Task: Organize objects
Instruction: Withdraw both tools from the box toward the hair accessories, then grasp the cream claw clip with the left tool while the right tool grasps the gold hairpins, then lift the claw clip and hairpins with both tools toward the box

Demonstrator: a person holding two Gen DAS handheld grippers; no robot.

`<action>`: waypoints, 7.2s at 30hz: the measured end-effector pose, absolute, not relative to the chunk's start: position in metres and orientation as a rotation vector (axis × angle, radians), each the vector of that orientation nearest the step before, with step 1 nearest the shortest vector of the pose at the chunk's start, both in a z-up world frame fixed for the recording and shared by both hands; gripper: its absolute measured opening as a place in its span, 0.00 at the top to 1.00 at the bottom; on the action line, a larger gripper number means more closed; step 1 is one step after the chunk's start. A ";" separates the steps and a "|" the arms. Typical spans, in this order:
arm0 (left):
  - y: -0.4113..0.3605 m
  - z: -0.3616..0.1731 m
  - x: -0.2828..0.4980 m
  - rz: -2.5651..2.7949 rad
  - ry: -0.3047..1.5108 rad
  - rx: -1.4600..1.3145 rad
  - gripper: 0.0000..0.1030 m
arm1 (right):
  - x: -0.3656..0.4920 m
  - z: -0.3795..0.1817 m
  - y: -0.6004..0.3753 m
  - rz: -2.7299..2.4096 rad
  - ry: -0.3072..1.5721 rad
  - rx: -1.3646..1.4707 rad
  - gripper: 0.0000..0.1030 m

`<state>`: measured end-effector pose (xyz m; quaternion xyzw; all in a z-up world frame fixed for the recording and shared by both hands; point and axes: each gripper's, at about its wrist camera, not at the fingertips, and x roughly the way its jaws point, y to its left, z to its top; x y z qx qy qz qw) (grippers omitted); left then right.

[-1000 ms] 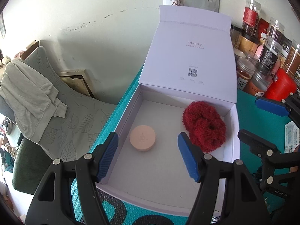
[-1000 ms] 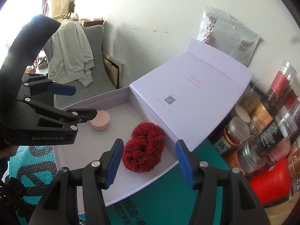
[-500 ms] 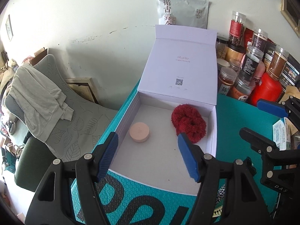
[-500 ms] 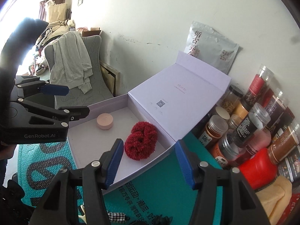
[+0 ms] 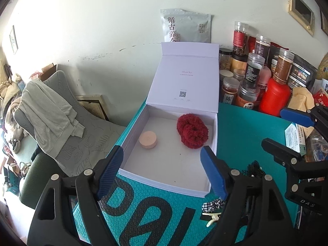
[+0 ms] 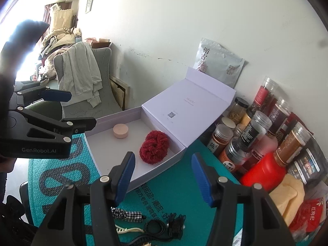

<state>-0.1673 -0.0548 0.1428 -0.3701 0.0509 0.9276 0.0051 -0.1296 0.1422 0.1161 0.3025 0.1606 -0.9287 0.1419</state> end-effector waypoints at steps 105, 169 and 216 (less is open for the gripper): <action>0.056 -0.045 -0.102 2.367 0.436 -1.103 0.29 | -0.053 -0.064 0.213 -2.557 0.121 1.276 0.56; 0.059 -0.065 -0.057 2.409 0.233 -1.222 0.80 | -0.022 -0.065 0.215 -2.562 0.056 1.258 0.51; -0.025 0.033 -0.064 2.654 0.150 -1.209 0.80 | -0.037 0.023 0.140 -2.458 0.323 0.995 0.51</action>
